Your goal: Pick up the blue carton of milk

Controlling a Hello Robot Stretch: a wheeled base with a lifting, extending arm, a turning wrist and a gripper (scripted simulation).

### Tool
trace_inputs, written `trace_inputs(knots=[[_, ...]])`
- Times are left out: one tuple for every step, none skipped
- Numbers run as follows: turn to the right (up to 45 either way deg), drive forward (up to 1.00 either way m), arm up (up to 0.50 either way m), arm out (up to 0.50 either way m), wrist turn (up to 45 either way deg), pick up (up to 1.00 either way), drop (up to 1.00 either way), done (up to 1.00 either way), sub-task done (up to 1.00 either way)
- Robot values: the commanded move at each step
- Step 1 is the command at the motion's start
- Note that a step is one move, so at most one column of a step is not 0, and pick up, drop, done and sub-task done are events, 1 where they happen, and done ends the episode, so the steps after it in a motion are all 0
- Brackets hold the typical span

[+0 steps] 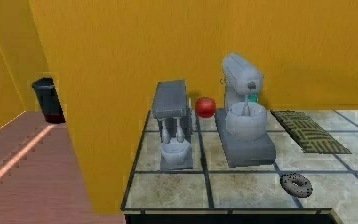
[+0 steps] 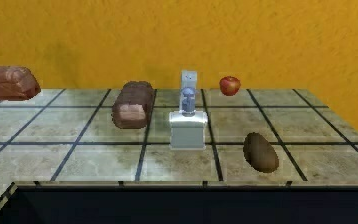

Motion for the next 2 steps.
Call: trace_inputs(knots=[[0.0, 0.00, 0.38, 0.00, 0.0, 0.00, 0.00, 0.00, 0.00], [0.0, 0.00, 0.00, 0.46, 0.0, 0.00, 0.00, 0.00, 0.00]])
